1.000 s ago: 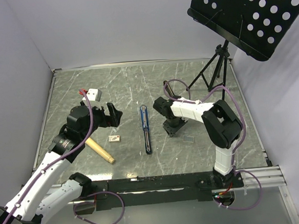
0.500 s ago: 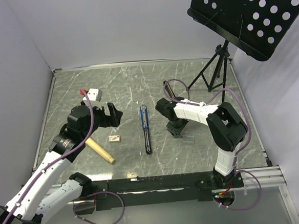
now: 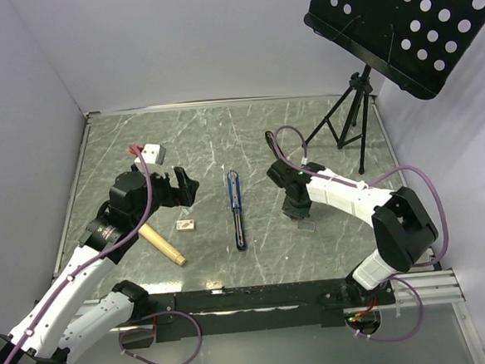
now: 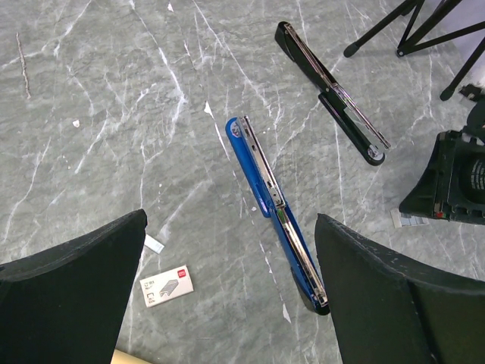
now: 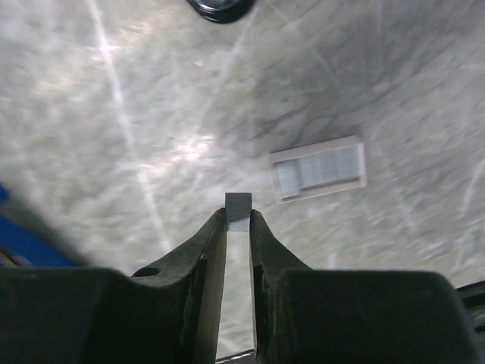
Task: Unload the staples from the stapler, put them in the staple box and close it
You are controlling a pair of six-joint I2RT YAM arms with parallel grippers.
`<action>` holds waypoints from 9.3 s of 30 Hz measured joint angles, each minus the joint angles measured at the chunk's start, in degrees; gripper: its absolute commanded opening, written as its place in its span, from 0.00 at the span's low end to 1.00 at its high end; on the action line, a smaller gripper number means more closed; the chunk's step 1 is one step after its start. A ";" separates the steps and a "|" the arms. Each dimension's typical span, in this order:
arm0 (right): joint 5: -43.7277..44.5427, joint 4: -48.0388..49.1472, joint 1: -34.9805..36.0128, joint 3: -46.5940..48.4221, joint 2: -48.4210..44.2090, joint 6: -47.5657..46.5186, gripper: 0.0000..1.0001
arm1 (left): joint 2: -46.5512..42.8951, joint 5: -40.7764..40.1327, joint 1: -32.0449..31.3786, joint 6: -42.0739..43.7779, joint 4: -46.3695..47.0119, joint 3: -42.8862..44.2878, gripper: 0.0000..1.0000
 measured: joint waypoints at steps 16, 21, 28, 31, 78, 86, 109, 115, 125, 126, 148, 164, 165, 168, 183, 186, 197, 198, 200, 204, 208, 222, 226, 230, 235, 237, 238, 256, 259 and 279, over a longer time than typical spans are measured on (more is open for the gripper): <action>-4.39 6.19 -5.33 -10.19 -3.89 -15.78 0.12 | 0.37 -0.02 -0.31 -0.02 0.00 -0.04 0.97; -4.81 8.09 -6.95 -10.97 -4.83 -17.99 0.12 | 0.46 -0.02 -0.33 -0.02 0.02 -0.04 0.97; -5.77 9.68 -7.67 -11.47 -4.66 -19.26 0.11 | 0.63 -0.02 -0.33 -0.04 0.00 -0.04 0.97; -5.90 9.75 -7.69 -11.72 -4.66 -19.63 0.11 | 0.63 -0.02 -0.33 -0.04 0.02 -0.04 0.97; -5.68 10.08 -7.80 -12.39 -3.98 -19.96 0.25 | 1.11 -0.02 -0.33 -0.04 0.00 -0.04 0.97; -5.68 9.14 -7.80 -12.37 -4.04 -19.58 0.28 | 1.11 -0.02 -0.33 -0.04 0.02 -0.04 0.97; -6.54 8.31 -8.02 -12.00 -11.72 -20.92 0.27 | 2.60 -4.98 -0.35 -4.42 -0.04 -0.04 0.97; -9.49 10.19 -8.11 -11.93 -19.32 -25.68 0.27 | 12.55 -8.81 1.62 -10.97 -4.15 2.45 0.99; -19.21 17.84 -8.13 -13.55 -31.78 -32.24 0.31 | 31.45 -8.66 13.11 -31.41 -16.50 6.40 0.66; -19.65 18.10 -8.11 -13.55 -32.04 -32.61 0.31 | 33.40 -8.76 13.05 -33.03 -17.57 7.72 0.65; -21.99 21.11 -8.13 -15.65 -36.30 -34.84 0.32 | 49.37 -11.23 8.50 -50.75 -22.88 15.50 0.60; -21.99 21.16 -8.13 -16.46 -37.46 -34.84 0.32 | 52.22 -12.72 7.56 -52.50 -22.93 15.39 0.53; -21.99 21.16 -8.13 -16.46 -37.48 -34.84 0.32 | 52.50 -12.79 7.56 -52.50 -22.93 15.39 0.53; -21.99 21.16 -8.11 -16.46 -37.73 -34.84 0.32 | 53.62 -13.11 7.56 -52.61 -23.10 15.39 0.52; -21.81 21.16 -8.11 -16.65 -38.05 -35.21 0.32 | 56.26 -14.80 6.56 -52.68 -26.05 18.27 0.35; -21.75 21.18 -8.13 -16.65 -38.05 -35.26 0.32 | 56.87 -14.78 6.43 -52.72 -26.62 19.08 0.32; -22.12 21.59 -8.13 -17.22 -37.86 -35.26 0.32 | 57.31 -14.69 5.86 -54.01 -26.99 19.56 0.25; -22.14 21.62 -8.11 -17.22 -37.66 -35.26 0.32 | 57.31 -14.62 5.86 -54.05 -27.04 19.56 0.24; -22.14 21.59 -8.11 -17.22 -37.27 -35.28 0.33 | 57.31 -14.60 5.81 -54.12 -27.06 19.56 0.21; -22.49 21.64 -8.11 -17.22 -37.18 -35.23 0.33 | 57.31 -14.60 5.62 -54.18 -27.06 19.56 0.18; -24.20 22.84 -8.11 -17.31 -37.18 -34.97 0.34 | 57.11 -14.64 5.42 -54.16 -27.06 19.56 0.16; -40.63 33.70 -8.76 -17.33 -30.64 -31.82 0.51 | 45.13 -8.85 1.18 -49.22 -22.38 18.18 0.11; -48.81 43.01 -9.05 -18.23 -29.38 -28.65 0.65 | 38.18 -3.67 0.24 -46.88 -16.17 15.47 0.12; -56.83 52.33 -9.20 -18.38 -26.08 -24.83 0.71 | 30.88 1.86 -0.09 -44.59 -9.07 11.17 0.12; -63.84 65.51 -9.25 -20.04 -21.79 -17.49 0.73 | 21.81 8.72 -1.31 -43.34 0.66 5.79 0.11; -65.70 69.44 -9.25 -20.22 -20.24 -15.32 0.73 | 19.54 10.82 -1.79 -43.30 3.78 4.26 0.11; -66.29 70.82 -9.25 -20.24 -19.78 -14.60 0.73 | 18.95 11.63 -1.97 -43.28 5.07 3.69 0.11; -70.10 81.83 -8.20 -20.20 -16.41 -12.17 0.65 | 12.37 18.45 -6.97 -43.43 15.02 -0.17 0.13; -70.51 83.32 -8.04 -20.15 -15.96 -11.50 0.63 | 11.67 18.78 -7.06 -43.43 15.19 -0.22 0.13; -73.35 93.90 -6.01 -19.87 -12.39 -6.58 0.52 | 9.73 19.50 -7.34 -43.52 18.16 -1.66 0.13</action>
